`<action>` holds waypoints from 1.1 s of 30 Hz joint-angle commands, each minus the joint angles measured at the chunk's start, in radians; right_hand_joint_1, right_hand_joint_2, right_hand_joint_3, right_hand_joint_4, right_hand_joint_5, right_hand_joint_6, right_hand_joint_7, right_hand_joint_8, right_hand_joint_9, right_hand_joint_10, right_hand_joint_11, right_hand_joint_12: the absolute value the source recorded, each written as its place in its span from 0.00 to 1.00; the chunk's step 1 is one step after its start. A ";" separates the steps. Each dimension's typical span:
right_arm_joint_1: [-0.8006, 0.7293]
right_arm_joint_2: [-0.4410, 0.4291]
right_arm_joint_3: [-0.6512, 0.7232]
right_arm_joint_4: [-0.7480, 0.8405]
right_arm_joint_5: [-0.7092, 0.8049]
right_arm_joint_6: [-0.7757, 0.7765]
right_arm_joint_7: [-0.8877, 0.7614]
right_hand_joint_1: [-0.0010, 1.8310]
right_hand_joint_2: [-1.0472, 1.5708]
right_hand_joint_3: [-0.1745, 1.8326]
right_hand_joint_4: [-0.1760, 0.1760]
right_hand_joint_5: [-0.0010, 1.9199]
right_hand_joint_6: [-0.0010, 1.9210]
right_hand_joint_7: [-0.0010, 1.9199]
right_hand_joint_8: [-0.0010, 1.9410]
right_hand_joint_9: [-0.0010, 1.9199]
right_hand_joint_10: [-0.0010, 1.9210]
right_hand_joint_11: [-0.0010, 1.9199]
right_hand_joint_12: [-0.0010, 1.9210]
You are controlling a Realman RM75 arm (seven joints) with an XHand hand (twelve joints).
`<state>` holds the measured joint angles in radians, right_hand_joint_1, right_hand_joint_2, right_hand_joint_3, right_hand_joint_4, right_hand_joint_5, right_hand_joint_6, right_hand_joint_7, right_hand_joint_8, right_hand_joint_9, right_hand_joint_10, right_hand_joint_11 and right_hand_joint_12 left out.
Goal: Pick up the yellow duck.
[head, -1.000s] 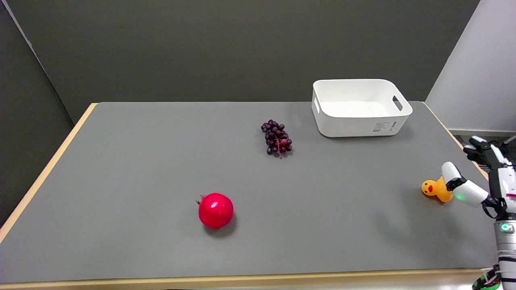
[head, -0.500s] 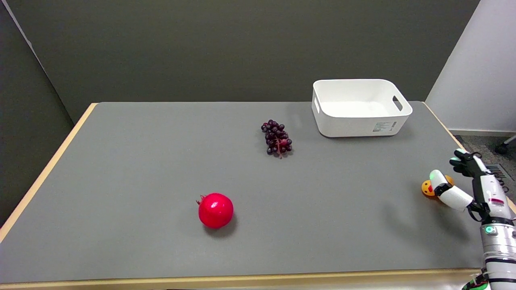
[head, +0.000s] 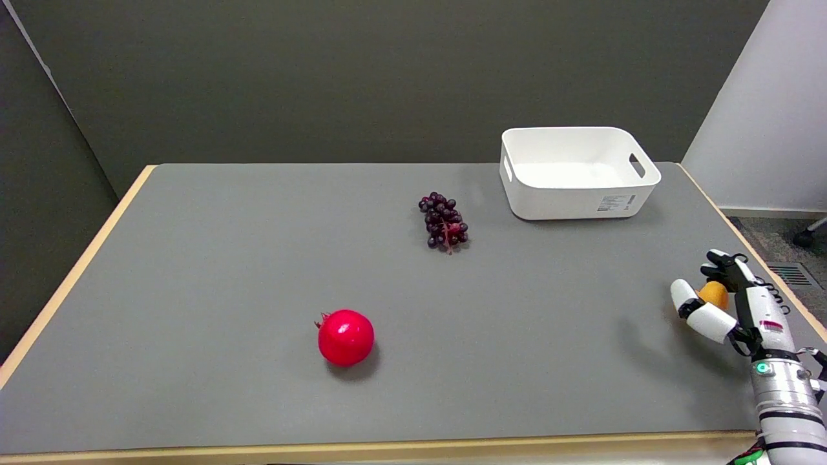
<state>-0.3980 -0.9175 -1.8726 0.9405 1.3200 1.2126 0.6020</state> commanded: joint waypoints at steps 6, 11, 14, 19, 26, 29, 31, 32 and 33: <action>0.095 -0.024 -0.086 -0.077 -0.001 0.011 0.006 0.25 0.65 0.50 0.36 0.13 0.24 0.22 0.29 0.18 0.53 0.07 0.70; 0.133 -0.050 -0.116 -0.129 -0.002 0.082 0.006 0.37 0.68 0.51 0.26 0.25 0.51 0.37 0.52 0.34 0.68 0.18 0.93; 0.152 -0.063 -0.131 -0.159 -0.002 0.127 0.006 0.48 0.75 0.43 0.20 0.32 0.73 0.41 0.78 0.43 0.83 0.07 1.00; 0.167 -0.068 -0.144 -0.178 -0.003 0.143 0.006 0.55 0.74 0.47 0.29 0.39 0.82 0.41 0.96 0.44 1.00 0.03 1.00; 0.203 -0.069 -0.171 -0.210 -0.013 0.144 0.011 0.53 0.70 0.60 0.48 0.41 0.88 0.44 1.00 0.45 1.00 0.10 1.00; 0.220 -0.069 -0.178 -0.219 -0.021 0.155 0.015 0.47 0.70 0.47 0.40 0.42 1.00 0.48 1.00 0.52 1.00 0.19 1.00; 0.232 -0.068 -0.172 -0.226 -0.043 0.166 0.017 0.49 0.69 0.49 0.48 0.42 1.00 0.53 1.00 0.57 1.00 0.26 1.00; 0.236 -0.067 -0.170 -0.226 -0.049 0.170 0.021 0.50 0.67 0.52 0.53 0.43 1.00 0.55 1.00 0.60 1.00 0.31 1.00; 0.244 -0.065 -0.170 -0.227 -0.058 0.176 0.028 0.51 0.67 0.53 0.55 0.44 1.00 0.57 1.00 0.62 1.00 0.33 1.00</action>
<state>-0.2377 -0.9734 -2.0084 0.7768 1.3118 1.3237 0.6094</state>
